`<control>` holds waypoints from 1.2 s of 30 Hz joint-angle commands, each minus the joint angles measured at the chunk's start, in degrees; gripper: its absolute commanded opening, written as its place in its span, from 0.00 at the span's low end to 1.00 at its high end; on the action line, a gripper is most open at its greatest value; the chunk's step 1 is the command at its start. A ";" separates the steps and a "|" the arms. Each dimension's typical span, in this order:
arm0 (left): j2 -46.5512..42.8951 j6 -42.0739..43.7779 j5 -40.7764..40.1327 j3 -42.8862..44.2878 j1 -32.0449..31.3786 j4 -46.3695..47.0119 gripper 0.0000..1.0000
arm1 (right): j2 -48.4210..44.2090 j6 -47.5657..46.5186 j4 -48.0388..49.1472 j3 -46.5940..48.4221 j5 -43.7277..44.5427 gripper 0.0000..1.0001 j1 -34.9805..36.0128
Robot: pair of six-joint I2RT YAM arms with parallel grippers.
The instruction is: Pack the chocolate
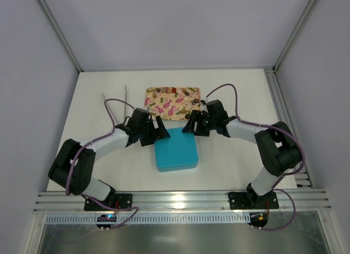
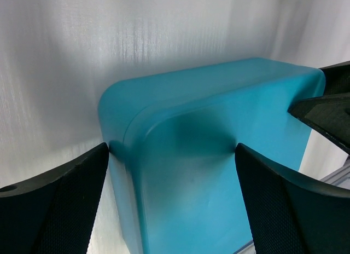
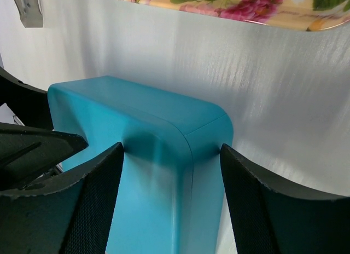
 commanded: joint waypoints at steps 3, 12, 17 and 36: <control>2.87 2.23 -5.33 -7.68 2.97 -7.90 0.87 | 2.32 -2.35 -6.11 -0.54 0.36 0.71 0.20; 2.51 -0.59 -4.27 -12.43 4.47 -4.03 0.69 | 1.97 -2.61 -6.29 -2.38 -0.44 0.71 -0.33; 5.23 -2.43 -1.99 -14.89 4.38 -0.25 0.48 | 2.14 -2.18 -5.68 -3.18 -0.96 0.71 -0.24; -3.46 3.09 -5.15 -4.10 4.38 -14.29 0.68 | -6.46 -2.44 -4.97 -5.38 -0.97 0.72 -2.35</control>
